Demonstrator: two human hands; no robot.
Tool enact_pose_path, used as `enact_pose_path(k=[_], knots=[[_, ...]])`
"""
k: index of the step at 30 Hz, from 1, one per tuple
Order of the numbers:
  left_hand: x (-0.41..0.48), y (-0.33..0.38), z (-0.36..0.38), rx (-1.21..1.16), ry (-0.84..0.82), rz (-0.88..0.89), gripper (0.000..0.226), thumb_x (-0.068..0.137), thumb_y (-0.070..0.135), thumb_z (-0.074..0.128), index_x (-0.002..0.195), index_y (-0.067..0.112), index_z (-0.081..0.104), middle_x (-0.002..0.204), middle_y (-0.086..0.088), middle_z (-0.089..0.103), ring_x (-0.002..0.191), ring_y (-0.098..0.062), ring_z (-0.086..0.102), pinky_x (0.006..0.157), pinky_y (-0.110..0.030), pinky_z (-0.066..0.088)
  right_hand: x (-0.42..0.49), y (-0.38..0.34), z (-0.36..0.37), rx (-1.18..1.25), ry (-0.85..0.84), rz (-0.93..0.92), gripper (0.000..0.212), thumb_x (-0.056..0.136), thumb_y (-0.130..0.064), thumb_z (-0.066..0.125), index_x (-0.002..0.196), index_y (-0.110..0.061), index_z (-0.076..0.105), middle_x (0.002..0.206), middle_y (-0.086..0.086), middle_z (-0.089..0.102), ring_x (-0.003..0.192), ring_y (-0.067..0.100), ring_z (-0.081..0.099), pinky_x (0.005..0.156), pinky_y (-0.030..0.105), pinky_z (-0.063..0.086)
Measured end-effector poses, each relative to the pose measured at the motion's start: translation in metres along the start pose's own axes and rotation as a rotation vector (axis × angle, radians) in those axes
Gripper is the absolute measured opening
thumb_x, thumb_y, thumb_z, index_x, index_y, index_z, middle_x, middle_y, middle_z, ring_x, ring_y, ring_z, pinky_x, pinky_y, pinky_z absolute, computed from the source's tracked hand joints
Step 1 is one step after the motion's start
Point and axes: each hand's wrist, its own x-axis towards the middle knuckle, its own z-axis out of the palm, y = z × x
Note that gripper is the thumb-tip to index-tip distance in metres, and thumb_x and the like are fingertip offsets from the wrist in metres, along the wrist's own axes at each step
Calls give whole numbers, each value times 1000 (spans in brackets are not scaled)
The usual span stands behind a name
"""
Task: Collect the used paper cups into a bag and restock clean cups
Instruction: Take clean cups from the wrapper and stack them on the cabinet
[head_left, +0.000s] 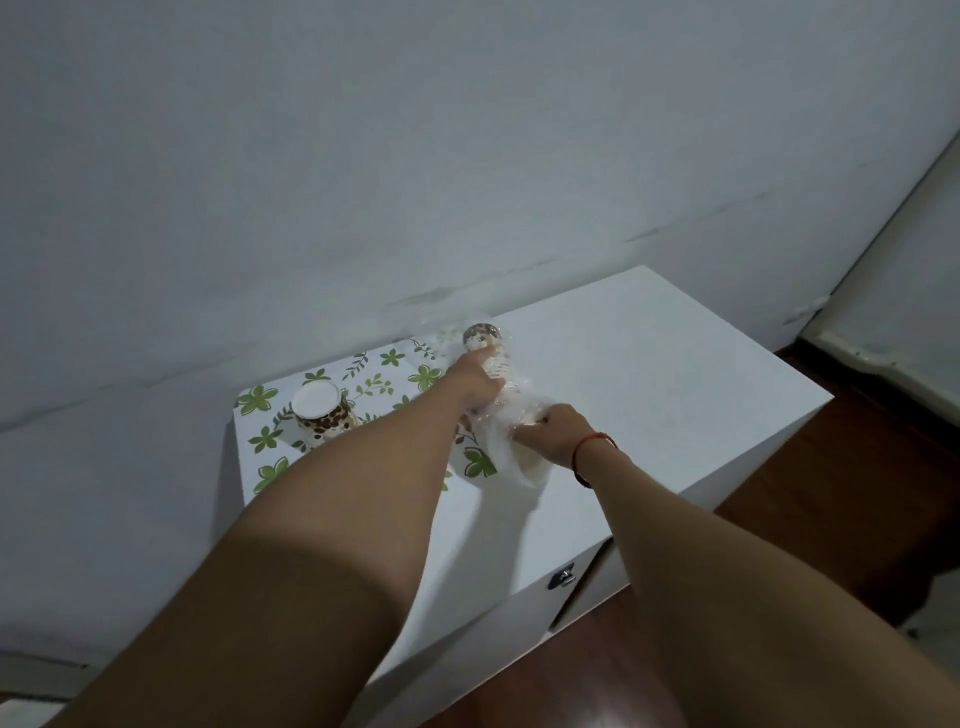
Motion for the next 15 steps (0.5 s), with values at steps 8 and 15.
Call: enact_pose_path(k=[8,15], knots=[[-21,-12,21,-137,86,-25,62,101,31,41,155,31,10,160,-5,21,142,-30,32,114,-39,33,-8,17,8,149,-70,43,49,87,-35,58,125,-5,55,106,8,59,91,25,57,72,31,48],[-56,-27,24,-596,-108,-436,18,99,14,42,97,3,56,87,-13,61,76,-26,61,76,-39,53,-19,14,20,365,10,32,63,78,-40,62,131,-8,51,122,12,60,105,29,59,89,41,53]])
